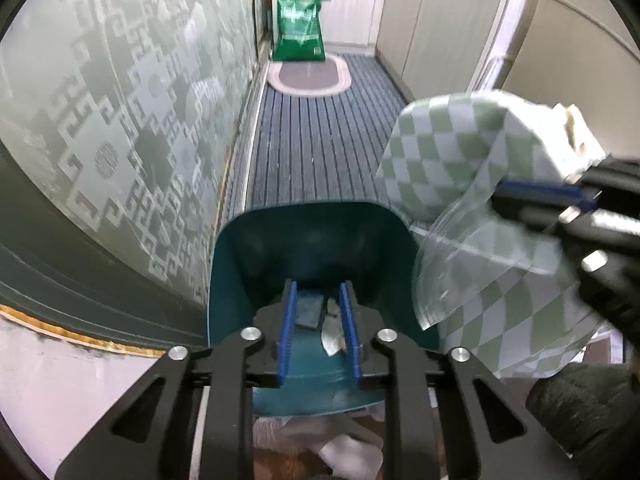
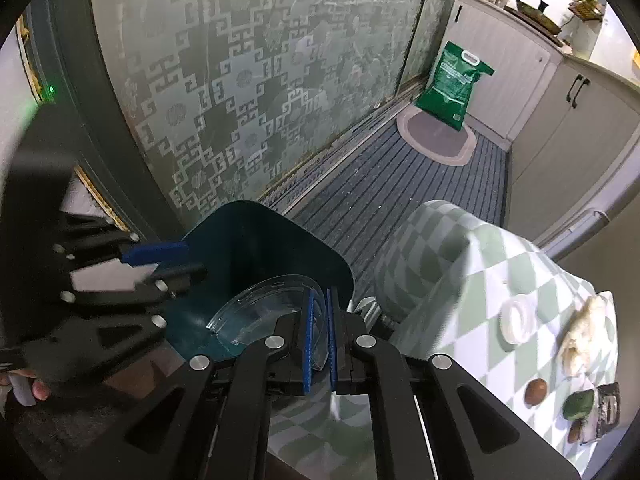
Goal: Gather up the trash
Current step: 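Drop the ginger into the teal bin with the left gripper while the right gripper drops the plastic wrap in, then move both grippers back over the table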
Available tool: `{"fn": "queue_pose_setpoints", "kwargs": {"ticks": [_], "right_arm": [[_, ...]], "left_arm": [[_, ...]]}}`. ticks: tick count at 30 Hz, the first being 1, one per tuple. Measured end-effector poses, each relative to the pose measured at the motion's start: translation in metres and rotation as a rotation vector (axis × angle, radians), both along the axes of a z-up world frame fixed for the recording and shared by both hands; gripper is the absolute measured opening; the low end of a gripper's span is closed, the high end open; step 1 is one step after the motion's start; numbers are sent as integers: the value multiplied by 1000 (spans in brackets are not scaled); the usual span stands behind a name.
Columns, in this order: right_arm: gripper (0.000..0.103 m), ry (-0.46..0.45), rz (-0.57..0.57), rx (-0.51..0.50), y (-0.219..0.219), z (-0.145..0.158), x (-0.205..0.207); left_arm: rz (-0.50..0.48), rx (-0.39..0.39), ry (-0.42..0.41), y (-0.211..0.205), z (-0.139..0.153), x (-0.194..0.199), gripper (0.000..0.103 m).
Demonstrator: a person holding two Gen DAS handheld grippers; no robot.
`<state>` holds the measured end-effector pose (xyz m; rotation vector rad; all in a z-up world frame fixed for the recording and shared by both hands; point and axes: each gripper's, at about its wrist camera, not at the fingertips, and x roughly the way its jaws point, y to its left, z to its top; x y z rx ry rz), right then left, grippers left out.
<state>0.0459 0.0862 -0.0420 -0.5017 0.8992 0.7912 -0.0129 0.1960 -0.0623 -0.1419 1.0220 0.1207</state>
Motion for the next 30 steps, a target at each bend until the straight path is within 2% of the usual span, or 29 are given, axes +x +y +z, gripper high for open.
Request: {"fn": "queue_pose_setpoints", "kwargs": {"ticks": [4,9,17,21,24,25,28,30], "right_arm": [[6,18,-3,-17,5,-7,2],[6,60,8,-30,11,-19,2],[6,138,56,-48,24,-37,-7],[7,157,71,-48,28,-40,-12],[20,174,81,-30,29,-39,-12],[28,173,82,-24,28,-38,-12],[31,154,81,17,23,-29,-13],[31,139,72,57,17,-19,-12]], "left_arm": [[18,5,-73,3,19,-6,16],[48,17,-186,6,47,-17,12],[109,34,-356,9,87,-33,11],[131,12,-412,13,98,-41,11],[138,-6,-439,11,105,-44,11],[134,-16,-445,9,107,-44,11],[134,-28,-474,7,113,-45,13],[135,-38,-497,4,117,-46,18]]}}
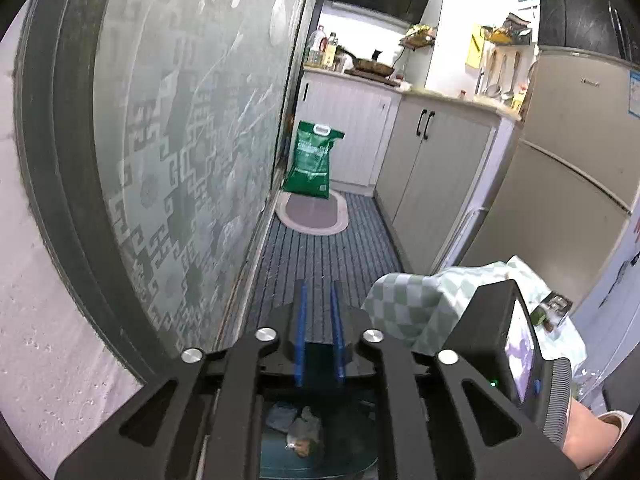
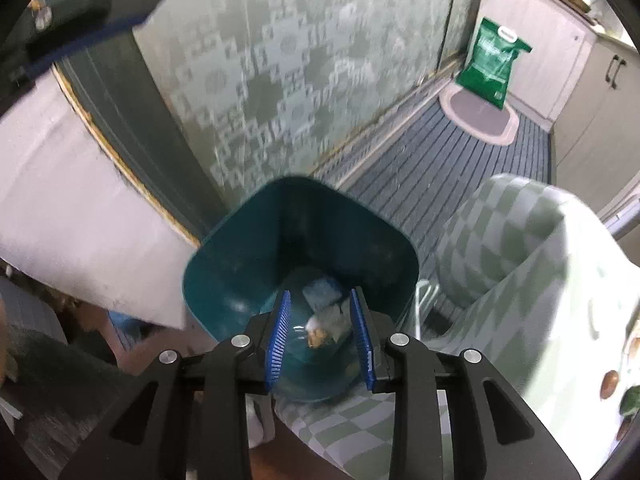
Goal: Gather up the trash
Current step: 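Move both grippers back over the table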
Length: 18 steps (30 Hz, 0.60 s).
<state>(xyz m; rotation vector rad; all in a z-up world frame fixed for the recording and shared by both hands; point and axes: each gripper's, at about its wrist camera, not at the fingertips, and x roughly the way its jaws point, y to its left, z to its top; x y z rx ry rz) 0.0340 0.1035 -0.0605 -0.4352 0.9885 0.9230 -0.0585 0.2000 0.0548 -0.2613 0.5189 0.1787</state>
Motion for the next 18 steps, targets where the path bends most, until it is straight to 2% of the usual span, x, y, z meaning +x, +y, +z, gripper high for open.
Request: {"fn": "queue_pose_setpoints", "kwargs": {"ticks": [2,3,4,11,14,18], "right_arm": [[31,-18,-9,44,-7,11,1],[31,-31,-17,64,-12,17,2],[31,-42,-26,78,-16,22,3],[31,-103,-103,149,-59,47,16],[40,-125,-145,167,-82,56,23],[42,-153,-202,185,-111,65,33]], "left_arm": [[-8,-9,-21,-2,4,-1,27],[-11,-13,-28,-3,6,-2,41],[-16,-19,-39,-6,8,-2,45],[-64,-13,-65,-33,16,8,49],[-85,-9,-59,-44,16,16,51],[-121,-10,-37,-61,12,29,55]]}}
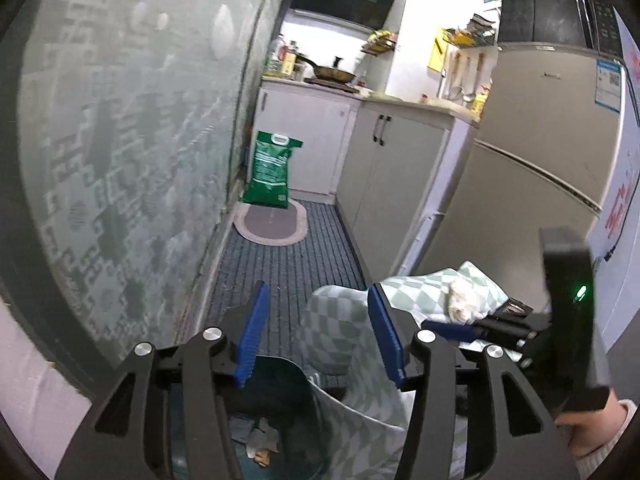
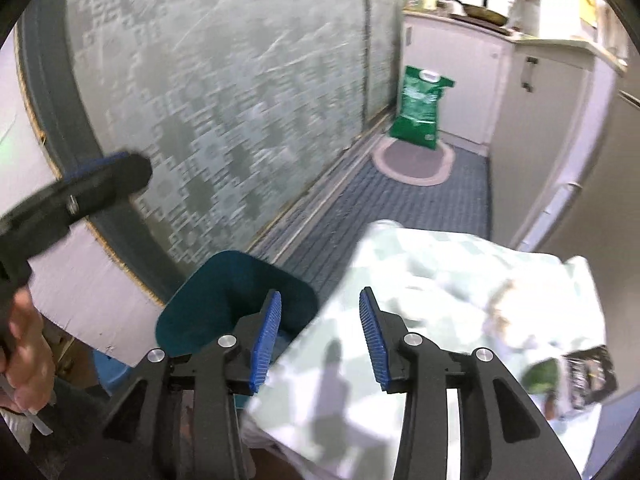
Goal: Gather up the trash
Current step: 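Move both grippers back over the table, then grasp the black snack package with the right gripper while the left gripper grasps the clear plastic cup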
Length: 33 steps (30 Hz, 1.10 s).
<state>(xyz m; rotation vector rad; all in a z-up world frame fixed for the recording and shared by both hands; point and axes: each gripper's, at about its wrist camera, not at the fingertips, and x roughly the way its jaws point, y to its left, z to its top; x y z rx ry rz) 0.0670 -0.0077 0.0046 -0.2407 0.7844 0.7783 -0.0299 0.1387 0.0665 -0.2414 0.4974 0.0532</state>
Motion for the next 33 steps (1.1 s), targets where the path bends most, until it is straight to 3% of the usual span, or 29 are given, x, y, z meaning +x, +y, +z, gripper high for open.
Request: {"fn": "queue_pose_setpoints", "kwargs": {"ticks": [12,19,27,33], "right_arm": [[54,-39,-186,48,-110,14,29],[61,-40,-243,55,-159,10,37],[73,-76,-252,24,-188,3,41],[74,-98,-253,20,-211,-6,46]], "left_arm": [[-191,68,77,-65,-9,49,68],[-270,158,129,-98,-38,82,73],[-306,244,204,-121,-69,112,73],[-316,249,260,-122,-82,125,57]]}}
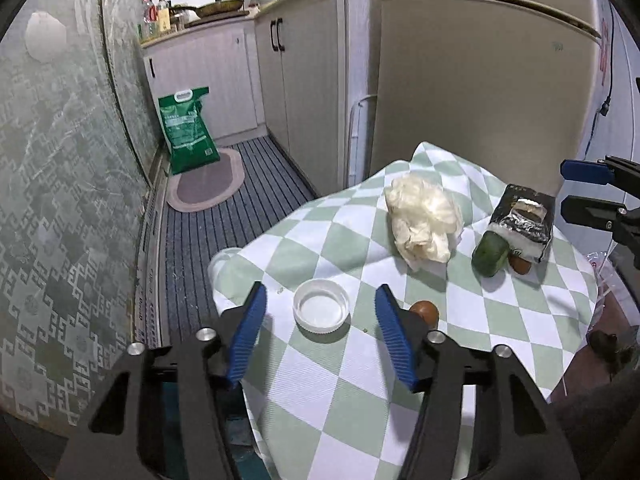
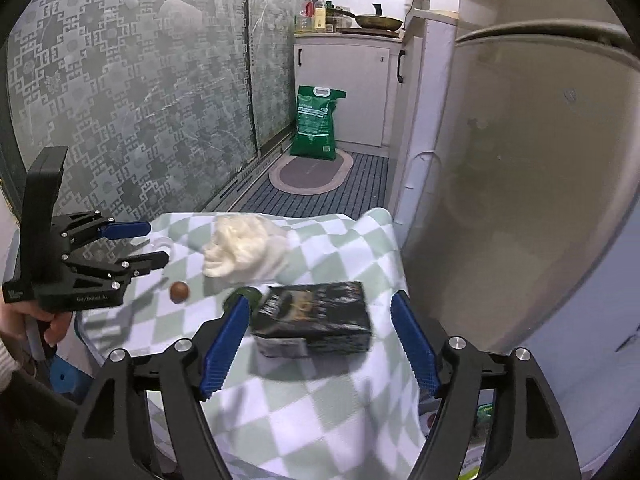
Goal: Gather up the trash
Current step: 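Grasp the black snack package with the right gripper while the left gripper grasps the clear plastic cup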
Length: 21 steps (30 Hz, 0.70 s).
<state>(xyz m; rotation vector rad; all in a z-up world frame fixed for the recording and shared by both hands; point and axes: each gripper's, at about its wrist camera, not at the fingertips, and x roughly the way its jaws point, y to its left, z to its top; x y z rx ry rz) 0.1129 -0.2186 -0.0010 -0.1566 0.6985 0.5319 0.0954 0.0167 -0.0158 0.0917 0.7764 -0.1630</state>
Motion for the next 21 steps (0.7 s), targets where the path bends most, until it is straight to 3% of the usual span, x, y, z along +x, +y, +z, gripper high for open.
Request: {"fn": "queue_pose_setpoints", "kwargs": {"ticks": [4,6,13,21], "right_arm": [[74,8,21,-15,-4,-10,4],[74,22,50,-12,-1,-15,4],[76,29,98,-9,10,-22,4],[81,34,113,17,20,-24,5]], "left_arm": [[-3,-9,30,-1,-6,3,36],[-5,-14,34,-1,-6,3,33],[-28,-31,35,-2,-4,0,32],[-14,-115,9,11,13,-9,32]]}}
